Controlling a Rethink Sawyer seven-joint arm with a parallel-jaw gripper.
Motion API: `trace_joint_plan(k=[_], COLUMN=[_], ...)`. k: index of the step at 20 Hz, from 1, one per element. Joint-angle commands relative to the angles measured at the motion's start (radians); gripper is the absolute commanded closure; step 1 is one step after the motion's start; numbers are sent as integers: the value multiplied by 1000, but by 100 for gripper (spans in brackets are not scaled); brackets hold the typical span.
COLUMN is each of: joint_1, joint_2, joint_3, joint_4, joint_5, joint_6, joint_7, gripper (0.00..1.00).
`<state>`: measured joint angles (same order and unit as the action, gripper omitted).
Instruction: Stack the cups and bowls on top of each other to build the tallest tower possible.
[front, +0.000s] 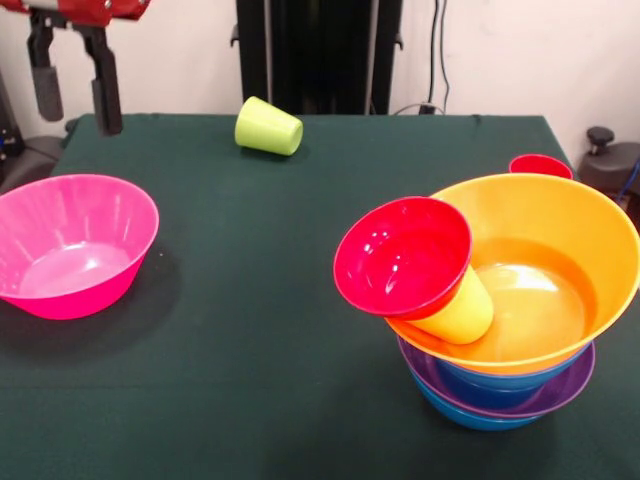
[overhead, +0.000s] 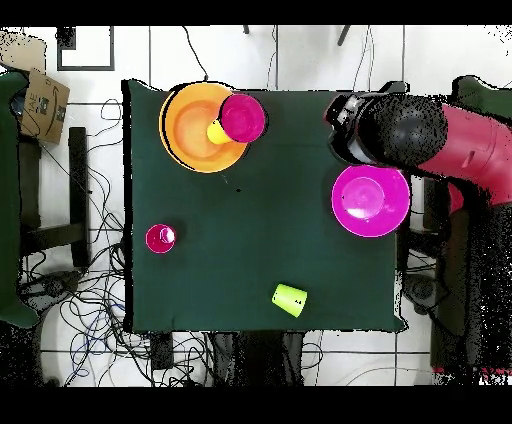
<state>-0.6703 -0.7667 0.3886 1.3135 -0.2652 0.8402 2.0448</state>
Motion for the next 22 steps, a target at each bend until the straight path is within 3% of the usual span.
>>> trace_joint_plan(k=[1,7,15,22], joint_1=[-10,11,-10,-47], joint_2=[85,114,175,174], joint_3=[100,117,231,264], joint_4=[141,125,92,115], joint_5=[-86,-84,-112,-128], joint_6=[-61,-77,-19,-20], joint_7=[-274,-225,-390,-413], gripper=[0,0,0,0])
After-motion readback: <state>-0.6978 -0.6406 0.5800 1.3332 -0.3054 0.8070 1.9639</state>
